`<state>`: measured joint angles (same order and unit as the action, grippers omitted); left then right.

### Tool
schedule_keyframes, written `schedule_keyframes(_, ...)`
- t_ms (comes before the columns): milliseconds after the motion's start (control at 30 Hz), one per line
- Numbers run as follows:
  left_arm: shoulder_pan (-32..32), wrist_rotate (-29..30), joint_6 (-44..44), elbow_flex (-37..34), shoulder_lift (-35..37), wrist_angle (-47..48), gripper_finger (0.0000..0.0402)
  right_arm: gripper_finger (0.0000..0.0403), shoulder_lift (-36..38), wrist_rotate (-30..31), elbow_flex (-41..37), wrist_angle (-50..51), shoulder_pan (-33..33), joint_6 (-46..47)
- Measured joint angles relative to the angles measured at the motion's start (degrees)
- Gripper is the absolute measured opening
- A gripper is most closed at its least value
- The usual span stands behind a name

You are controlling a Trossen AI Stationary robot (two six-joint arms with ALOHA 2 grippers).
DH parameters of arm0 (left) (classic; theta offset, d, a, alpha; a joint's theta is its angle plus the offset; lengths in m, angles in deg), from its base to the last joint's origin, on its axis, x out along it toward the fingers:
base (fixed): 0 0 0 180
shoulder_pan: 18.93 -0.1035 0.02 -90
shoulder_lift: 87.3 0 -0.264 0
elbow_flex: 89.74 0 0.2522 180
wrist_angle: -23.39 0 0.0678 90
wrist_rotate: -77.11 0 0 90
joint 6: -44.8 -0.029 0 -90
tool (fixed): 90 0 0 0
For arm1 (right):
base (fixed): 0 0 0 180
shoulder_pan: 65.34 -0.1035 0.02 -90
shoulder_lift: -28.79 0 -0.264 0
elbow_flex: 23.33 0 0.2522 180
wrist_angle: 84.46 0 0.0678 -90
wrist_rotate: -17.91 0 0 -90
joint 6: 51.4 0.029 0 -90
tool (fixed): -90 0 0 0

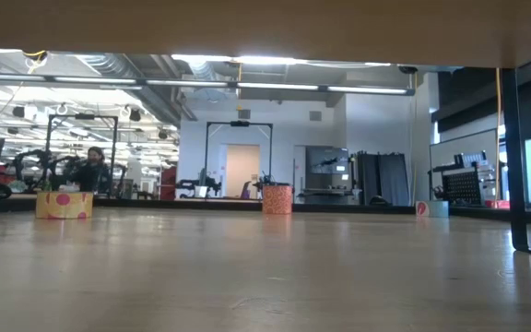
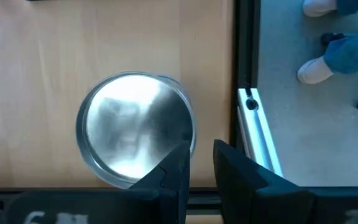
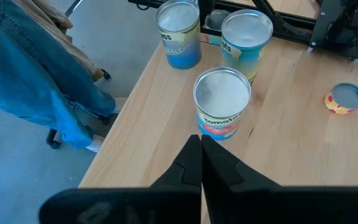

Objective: Pick and place cans onto a shelf
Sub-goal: Put the canned tomatoes on the shelf

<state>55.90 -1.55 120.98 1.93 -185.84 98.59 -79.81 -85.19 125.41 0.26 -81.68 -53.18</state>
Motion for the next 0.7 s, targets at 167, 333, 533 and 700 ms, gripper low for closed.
schedule_keyframes(167, 0.0, 0.0, 0.0, -0.7, 0.0, -0.6, 0.0066, 0.0, 0.0, 0.0, 0.0, 0.0, 0.0, 0.0)
schedule_keyframes(333, 0.0, 0.3, 0.1, -0.7, 0.0, -0.7, 0.0066, 0.0, 0.0, 0.1, 0.0, 0.0, 0.0, 0.0)
schedule_keyframes(533, -0.1, 0.6, 0.1, -0.7, 0.0, -0.7, 0.0066, 0.0, 0.0, 0.1, 0.0, 0.0, 0.0, 0.0)
schedule_keyframes(700, -0.1, 0.6, 0.1, -0.7, 0.0, -0.7, 0.0066, 0.0, 0.0, 0.1, 0.0, 0.0, 0.0, 0.0)
